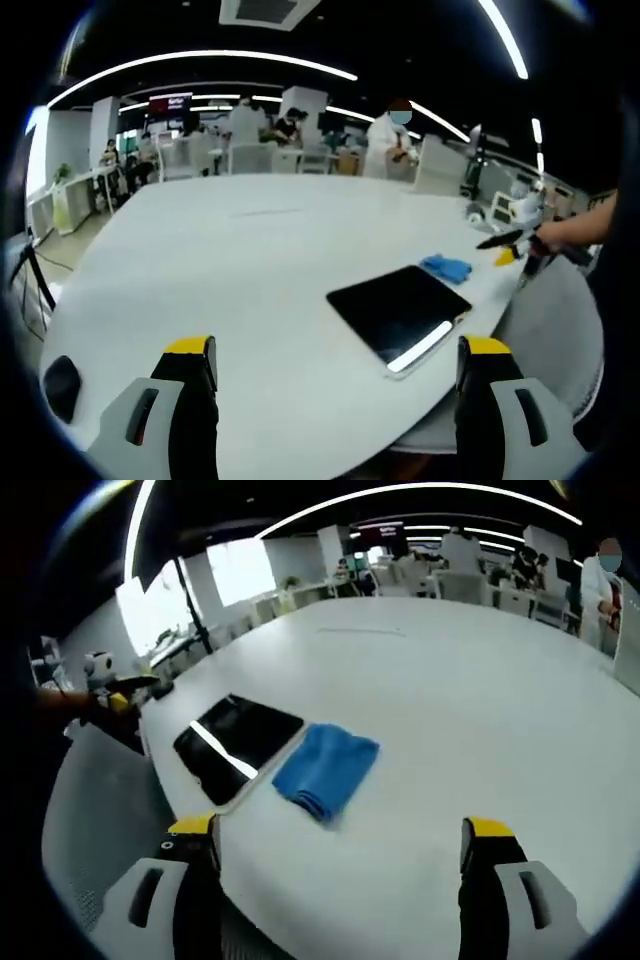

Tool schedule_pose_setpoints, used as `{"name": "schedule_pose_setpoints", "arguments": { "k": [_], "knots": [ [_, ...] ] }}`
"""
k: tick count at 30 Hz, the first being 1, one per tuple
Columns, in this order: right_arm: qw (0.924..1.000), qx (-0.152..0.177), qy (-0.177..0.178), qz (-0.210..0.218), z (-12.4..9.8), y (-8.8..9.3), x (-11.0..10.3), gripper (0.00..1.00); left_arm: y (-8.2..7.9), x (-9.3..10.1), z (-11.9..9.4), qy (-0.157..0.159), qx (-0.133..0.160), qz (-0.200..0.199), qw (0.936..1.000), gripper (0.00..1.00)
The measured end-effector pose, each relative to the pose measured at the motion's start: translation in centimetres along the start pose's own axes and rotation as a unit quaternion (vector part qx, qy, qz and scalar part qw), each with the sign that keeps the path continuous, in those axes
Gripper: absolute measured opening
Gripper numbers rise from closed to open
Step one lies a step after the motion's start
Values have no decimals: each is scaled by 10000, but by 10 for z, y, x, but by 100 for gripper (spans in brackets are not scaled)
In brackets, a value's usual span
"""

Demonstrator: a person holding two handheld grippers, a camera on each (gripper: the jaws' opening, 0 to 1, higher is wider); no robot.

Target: Wipe the mirror surface with the cleaning cloth until all visible marks leave the cleaned area.

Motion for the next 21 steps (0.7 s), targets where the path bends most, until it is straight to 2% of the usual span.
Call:
{"name": "schedule_pose_setpoints", "arguments": {
  "k": [2, 6, 8, 10, 13, 16, 21],
  "knots": [
    [10000, 52, -51, -21, -3, 2, -8, 100, -4, -4, -3, -69, 109, 11, 9999, 100],
    [9996, -26, 26, -274, -3, 4, -12, 100, -3, -6, -7, -90, 82, 110, 9999, 100],
    [9983, -107, 329, -465, -5, 2, -6, 99, 1, -5, -9, -55, 6, 174, 9998, 100],
    [9983, 172, 367, -430, -6, -7, -4, 100, 1, -5, -11, -66, 15, 237, 9997, 100],
    [9988, 306, 295, -225, -8, -12, -4, 100, 1, -7, -13, -83, 5, 263, 9996, 100],
    [9983, 371, 328, -307, -10, -13, -5, 100, 0, -8, -15, -100, 4, 288, 9995, 100],
    [9988, 333, 344, -137, -15, -1, 0, 100, -1, -5, -14, -104, 25, 305, 9995, 100]
  ]
}}
Point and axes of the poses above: the point that each gripper's makers call its tool centre point, and the gripper's own axes: z roughly forward along the fingers, x roughly to its right, y roughly out of its underside, the point moved 5 cm from there along -z, roughly backward along the fingers, and after that the axes turned 2 degrees about z, right-handed, at the moved point
